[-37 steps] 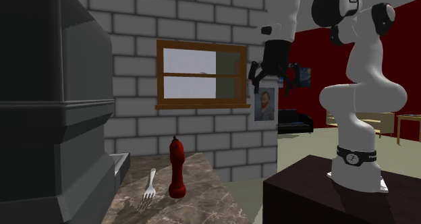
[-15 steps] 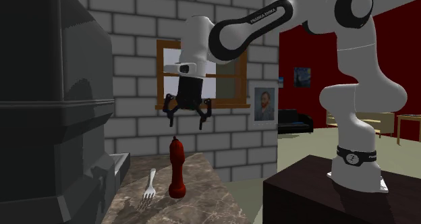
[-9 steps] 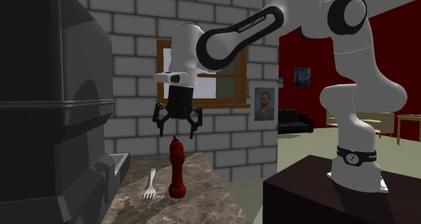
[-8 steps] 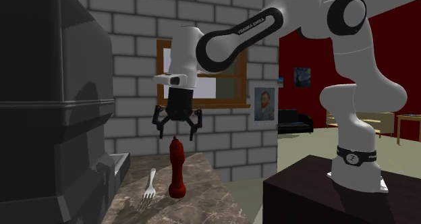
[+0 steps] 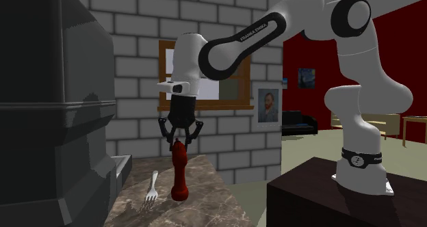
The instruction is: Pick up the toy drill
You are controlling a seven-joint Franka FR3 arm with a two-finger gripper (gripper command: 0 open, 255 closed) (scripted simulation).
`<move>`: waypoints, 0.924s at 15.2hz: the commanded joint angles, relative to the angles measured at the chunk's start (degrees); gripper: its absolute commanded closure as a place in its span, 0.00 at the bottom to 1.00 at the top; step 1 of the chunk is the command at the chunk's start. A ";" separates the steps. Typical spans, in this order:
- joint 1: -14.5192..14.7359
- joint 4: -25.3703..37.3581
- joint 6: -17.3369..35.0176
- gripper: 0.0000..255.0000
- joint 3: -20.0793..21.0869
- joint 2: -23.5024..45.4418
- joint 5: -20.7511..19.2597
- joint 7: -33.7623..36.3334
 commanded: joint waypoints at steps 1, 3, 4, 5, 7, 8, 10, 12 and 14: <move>0.00 -0.01 0.03 1.00 0.02 0.04 0.01 0.00; -0.02 0.04 0.00 1.00 0.02 0.07 0.02 -0.01; -0.02 0.04 0.00 1.00 0.02 0.07 0.03 -0.01; -0.01 0.04 0.00 1.00 0.02 0.06 0.02 -0.01; 0.11 0.14 -0.51 1.00 -0.14 -0.38 -0.23 0.11; 0.20 0.42 -1.11 1.00 -0.29 -0.75 -0.47 0.24; 0.38 1.00 -2.33 1.00 -0.57 -1.46 -0.93 0.48; 0.54 1.63 -3.57 1.00 -0.83 -2.14 -1.37 0.71; 0.68 2.32 -4.83 1.00 -1.07 -2.78 -1.79 0.93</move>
